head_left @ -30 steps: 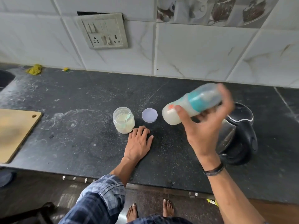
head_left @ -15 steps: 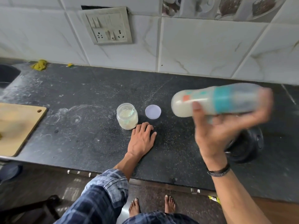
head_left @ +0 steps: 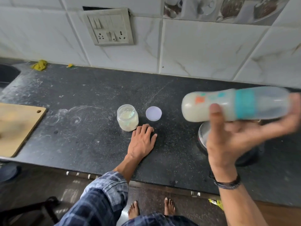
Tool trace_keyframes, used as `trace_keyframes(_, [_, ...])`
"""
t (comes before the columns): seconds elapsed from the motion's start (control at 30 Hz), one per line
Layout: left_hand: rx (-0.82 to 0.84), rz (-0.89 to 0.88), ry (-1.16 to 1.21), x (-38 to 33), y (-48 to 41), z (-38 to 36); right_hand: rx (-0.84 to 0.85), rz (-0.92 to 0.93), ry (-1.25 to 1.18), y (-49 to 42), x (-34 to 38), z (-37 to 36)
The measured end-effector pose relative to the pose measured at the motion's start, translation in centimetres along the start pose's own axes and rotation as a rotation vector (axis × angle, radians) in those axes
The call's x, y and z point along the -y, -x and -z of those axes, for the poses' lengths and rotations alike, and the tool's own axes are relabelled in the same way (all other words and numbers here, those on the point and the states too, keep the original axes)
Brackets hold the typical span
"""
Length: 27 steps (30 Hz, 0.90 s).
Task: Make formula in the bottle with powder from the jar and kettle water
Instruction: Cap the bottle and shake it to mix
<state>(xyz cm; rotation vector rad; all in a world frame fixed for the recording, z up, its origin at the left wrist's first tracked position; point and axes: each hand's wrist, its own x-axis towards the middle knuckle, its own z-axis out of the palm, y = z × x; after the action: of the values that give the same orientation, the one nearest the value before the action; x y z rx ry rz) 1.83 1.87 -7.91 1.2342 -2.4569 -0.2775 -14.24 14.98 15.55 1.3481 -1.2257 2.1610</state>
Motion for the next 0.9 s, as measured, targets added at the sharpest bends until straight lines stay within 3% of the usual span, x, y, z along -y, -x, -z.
trace_keyframes(0.07, [0.004,0.002,0.004,0.0,0.0,0.1,-0.032,-0.025,0.054,0.2,-0.9,-0.1])
trace_keyframes(0.17, [-0.001,-0.003,0.006,0.0,0.1,0.1,0.223,-0.356,-0.004,1.5,-0.3,-1.0])
trace_keyframes(0.2, [-0.003,-0.008,0.011,0.1,0.1,0.1,0.214,-0.392,-0.043,1.8,-0.2,-1.2])
trace_keyframes(0.33, [0.012,0.001,0.003,-0.1,-0.1,0.2,0.084,-0.060,-0.045,1.0,-0.6,-1.2])
trace_keyframes(0.37, [0.017,0.004,0.006,0.0,-0.1,0.2,0.098,-0.060,-0.002,1.3,-1.1,-1.3])
trace_keyframes(0.47, [0.006,-0.002,0.013,0.0,0.1,0.2,0.268,-0.417,0.018,2.8,-0.3,-2.1])
trace_keyframes(0.53, [-0.007,-0.010,0.014,0.1,0.1,0.1,0.153,-0.339,-0.039,2.4,0.4,-2.2])
trace_keyframes(0.63, [-0.014,-0.007,0.007,0.1,0.0,0.0,0.046,-0.005,-0.029,1.1,0.1,-1.8])
trace_keyframes(0.67, [-0.008,-0.007,0.005,0.1,0.0,-0.1,0.041,0.012,0.008,1.3,-0.4,-1.8])
trace_keyframes(0.8, [-0.009,-0.019,0.007,0.2,0.0,-0.1,0.226,-0.387,0.089,3.2,-0.2,-2.5])
trace_keyframes(0.9, [-0.014,-0.010,0.000,0.3,0.0,-0.3,0.075,-0.148,-0.009,1.4,0.4,-1.7])
